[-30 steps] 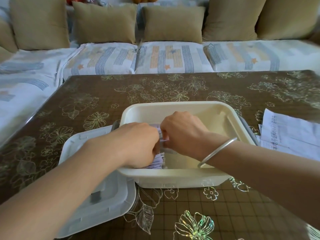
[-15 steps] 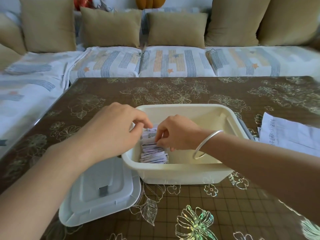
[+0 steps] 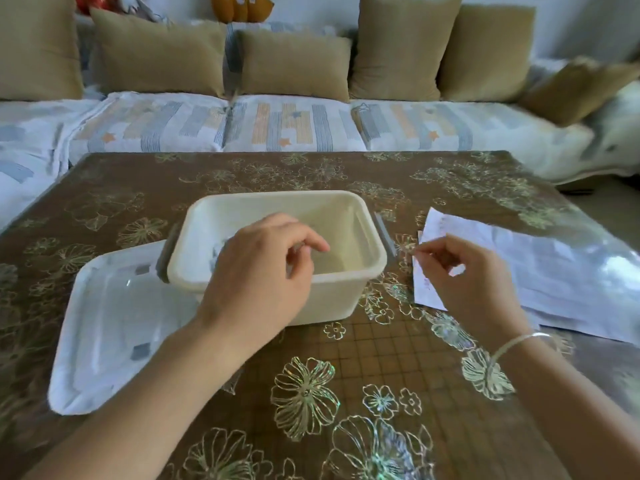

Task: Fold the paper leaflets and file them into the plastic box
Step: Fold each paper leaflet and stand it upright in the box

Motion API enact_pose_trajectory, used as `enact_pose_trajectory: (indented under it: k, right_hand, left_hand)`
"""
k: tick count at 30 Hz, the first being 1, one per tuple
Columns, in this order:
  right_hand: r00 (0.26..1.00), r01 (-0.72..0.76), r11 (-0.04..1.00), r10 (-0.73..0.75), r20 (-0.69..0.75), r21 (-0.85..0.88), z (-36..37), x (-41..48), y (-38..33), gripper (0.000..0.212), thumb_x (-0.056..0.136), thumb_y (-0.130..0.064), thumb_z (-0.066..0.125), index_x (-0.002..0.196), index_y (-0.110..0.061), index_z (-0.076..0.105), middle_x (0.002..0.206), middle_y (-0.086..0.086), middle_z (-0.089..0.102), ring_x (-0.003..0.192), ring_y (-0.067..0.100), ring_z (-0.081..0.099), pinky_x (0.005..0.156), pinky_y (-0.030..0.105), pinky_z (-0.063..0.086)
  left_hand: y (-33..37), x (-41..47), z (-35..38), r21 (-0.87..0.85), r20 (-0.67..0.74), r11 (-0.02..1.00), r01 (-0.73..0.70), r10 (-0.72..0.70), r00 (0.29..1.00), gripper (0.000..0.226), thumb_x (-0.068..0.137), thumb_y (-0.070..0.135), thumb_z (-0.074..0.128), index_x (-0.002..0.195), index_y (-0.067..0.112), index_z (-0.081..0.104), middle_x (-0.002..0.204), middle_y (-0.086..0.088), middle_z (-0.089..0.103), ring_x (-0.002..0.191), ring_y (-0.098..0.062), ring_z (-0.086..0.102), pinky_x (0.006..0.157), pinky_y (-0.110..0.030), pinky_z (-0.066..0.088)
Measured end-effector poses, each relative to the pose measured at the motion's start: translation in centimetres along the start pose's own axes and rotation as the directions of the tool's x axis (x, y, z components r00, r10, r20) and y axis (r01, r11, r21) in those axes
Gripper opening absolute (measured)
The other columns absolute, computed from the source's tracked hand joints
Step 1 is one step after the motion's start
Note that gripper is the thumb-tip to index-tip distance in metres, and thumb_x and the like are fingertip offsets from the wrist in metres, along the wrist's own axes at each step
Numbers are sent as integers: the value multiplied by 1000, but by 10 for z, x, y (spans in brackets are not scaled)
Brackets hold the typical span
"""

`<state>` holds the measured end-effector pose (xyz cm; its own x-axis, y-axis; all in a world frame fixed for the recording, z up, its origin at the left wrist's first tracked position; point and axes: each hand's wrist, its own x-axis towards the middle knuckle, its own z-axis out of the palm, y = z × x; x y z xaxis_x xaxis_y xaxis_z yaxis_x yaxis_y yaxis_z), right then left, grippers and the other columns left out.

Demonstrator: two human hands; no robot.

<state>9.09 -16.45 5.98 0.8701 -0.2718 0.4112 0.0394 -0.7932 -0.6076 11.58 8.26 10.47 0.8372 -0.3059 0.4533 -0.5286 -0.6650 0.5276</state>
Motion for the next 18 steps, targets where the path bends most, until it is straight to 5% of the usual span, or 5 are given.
enact_pose_trajectory:
  k: [3,8,11,14,18]
  right_hand:
    - [993,-71,937,99,64,-342,-14,-24,65,14,86,-31,64,100,-30,65,106,-5,65,107,21,50,80,34,44]
    - [947,-100,824,250,200,-558,-29,-25,135,69,91,-57,42,146,-17,32,156,4,25,146,21,15,116,41,20]
    - [958,-50,843,191,211,-535,-26,-9,148,71,89,-57,48,145,-16,34,151,5,37,141,22,29,113,42,29]
    - [946,-120,836,260,193,-536,-19,1,146,52,87,-50,55,132,-23,49,122,6,64,108,30,60,82,36,47]
    - [987,9,742,102,126,-670,-17,-4,143,26,95,-36,50,114,-23,61,88,8,71,79,30,66,61,32,47]
  left_hand:
    - [20,-19,18,26,-111,998,54,-51,993,20,90,12,60,89,28,73,93,16,63,69,-1,56,62,-14,44]
    - [28,-53,46,30,-51,997,73,-72,996,20,88,11,62,84,28,71,89,18,61,58,-1,54,51,-16,40]
    - [26,-71,56,22,33,994,106,-107,994,21,88,12,61,85,30,71,90,20,61,60,0,54,49,-10,34]
    - [22,-86,60,21,77,993,112,-114,991,23,89,10,61,86,30,71,91,23,60,69,1,56,53,-11,39]
    - [15,-102,58,36,101,992,117,-120,988,29,89,7,61,85,34,71,93,25,61,72,-2,59,57,-13,45]
